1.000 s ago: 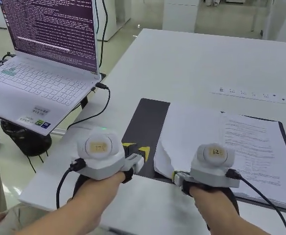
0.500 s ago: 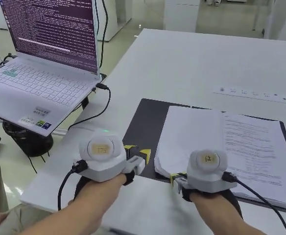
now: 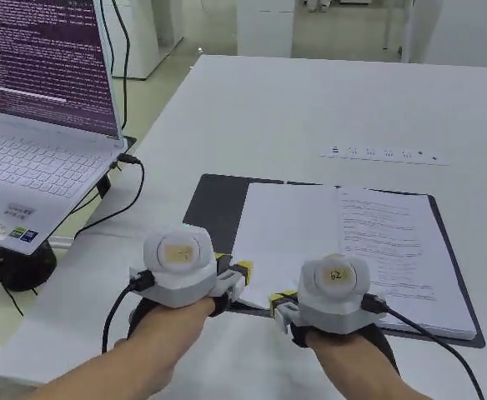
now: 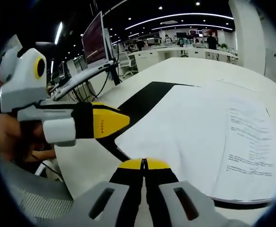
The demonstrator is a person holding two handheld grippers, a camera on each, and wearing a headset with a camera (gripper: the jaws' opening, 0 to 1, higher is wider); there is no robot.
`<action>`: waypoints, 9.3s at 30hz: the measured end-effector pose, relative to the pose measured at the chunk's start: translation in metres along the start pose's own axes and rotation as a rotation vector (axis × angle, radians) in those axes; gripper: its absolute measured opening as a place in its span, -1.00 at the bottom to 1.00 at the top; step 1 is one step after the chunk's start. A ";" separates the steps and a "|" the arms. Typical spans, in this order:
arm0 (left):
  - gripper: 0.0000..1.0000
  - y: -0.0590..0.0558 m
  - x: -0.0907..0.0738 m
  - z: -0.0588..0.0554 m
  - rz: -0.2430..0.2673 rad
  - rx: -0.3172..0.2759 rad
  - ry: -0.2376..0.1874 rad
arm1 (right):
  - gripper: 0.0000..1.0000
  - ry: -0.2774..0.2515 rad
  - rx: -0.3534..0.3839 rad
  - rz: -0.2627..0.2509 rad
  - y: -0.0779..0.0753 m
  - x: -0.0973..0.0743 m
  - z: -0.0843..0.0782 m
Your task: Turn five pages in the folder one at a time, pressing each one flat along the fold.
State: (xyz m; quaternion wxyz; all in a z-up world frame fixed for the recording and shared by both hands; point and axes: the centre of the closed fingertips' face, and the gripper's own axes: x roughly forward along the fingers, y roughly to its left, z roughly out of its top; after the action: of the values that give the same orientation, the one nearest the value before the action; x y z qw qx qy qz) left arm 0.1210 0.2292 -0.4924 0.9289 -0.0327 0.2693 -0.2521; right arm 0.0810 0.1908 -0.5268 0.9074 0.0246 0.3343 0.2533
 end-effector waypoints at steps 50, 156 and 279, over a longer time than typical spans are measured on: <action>-0.63 0.006 0.034 -0.053 0.130 0.094 -0.008 | -1.00 -0.248 0.128 -0.114 -0.176 0.048 0.068; -0.65 0.006 0.032 -0.054 0.133 0.082 -0.053 | -1.00 -0.274 0.189 -0.072 -0.139 0.012 0.039; 0.74 -0.008 -0.109 0.005 0.076 0.033 -0.003 | 0.69 -0.317 0.200 -0.311 -0.174 -0.230 0.005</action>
State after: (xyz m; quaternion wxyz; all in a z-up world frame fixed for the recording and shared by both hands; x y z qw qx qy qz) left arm 0.0410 0.2752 -0.4336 0.9386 -0.0074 0.2647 -0.2212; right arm 0.0125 -0.0694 -0.4238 0.9697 0.1022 0.2111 0.0691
